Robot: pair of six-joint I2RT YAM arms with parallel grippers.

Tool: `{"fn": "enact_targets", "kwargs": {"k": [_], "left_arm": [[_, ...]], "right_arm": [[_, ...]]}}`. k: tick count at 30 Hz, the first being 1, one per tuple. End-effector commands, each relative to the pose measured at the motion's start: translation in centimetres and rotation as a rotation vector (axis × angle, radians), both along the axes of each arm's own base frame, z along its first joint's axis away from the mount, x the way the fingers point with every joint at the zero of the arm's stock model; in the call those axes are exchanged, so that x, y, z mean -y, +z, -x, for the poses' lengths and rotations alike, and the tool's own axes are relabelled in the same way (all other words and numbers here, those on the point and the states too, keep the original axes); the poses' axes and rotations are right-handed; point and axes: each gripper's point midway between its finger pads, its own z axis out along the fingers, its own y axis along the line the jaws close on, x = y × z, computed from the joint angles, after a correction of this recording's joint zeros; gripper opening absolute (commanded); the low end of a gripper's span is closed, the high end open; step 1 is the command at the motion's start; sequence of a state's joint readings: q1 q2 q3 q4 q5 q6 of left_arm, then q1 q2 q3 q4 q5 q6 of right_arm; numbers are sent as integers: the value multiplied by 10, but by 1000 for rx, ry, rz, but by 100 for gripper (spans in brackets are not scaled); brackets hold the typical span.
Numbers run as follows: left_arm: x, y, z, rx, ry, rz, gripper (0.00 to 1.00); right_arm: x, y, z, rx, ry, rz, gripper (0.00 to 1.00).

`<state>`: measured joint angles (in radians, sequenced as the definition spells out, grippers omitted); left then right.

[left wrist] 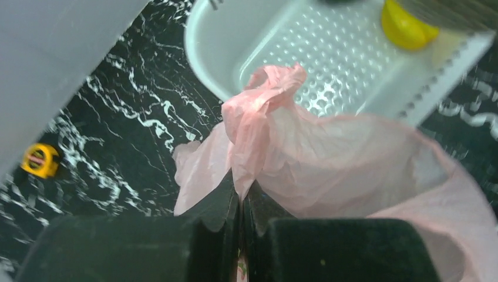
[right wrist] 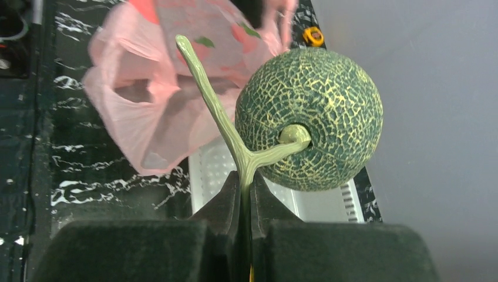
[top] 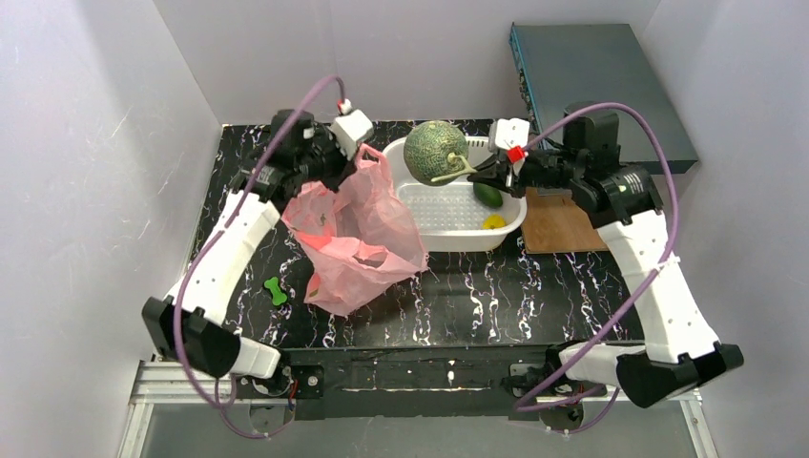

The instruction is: Place the fake fruits into the plastic bag and tie a complex knot

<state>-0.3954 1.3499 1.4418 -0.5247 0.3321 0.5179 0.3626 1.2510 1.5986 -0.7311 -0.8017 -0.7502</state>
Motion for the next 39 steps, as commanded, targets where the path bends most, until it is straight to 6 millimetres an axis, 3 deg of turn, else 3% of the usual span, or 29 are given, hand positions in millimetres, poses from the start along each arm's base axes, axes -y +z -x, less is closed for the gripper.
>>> {"fn": "enact_targets", "kwargs": {"k": [1,4,8,16,21,28,34,36,39], "left_arm": [[-1,10,-12,-270,203,258,0],[1,16,-17,-332,221,331,0],[2,17,-19,-414,245,409,0],[7,27,-18,-475,247,484,0],[7,30,-17,-503,252,522,0],[10,29,-22,-556,271,582,0],[6,29,-25,-581,290,618,0],[5,31,-26,-590,296,634,0],[2,31,-27,-606,301,652,0]], "right_arm": [[-11,31,47,63,141,-72,1],[-19,24,70,96,217,-64,1],[-45,14,71,128,289,-69,1],[-110,-16,8,84,201,-37,1],[-147,-51,-23,46,141,7,1],[-196,-91,-46,27,116,80,1],[-205,-122,-47,-54,126,155,2],[-200,-135,-43,-91,127,195,17],[-190,-150,-32,-123,154,248,50]]}}
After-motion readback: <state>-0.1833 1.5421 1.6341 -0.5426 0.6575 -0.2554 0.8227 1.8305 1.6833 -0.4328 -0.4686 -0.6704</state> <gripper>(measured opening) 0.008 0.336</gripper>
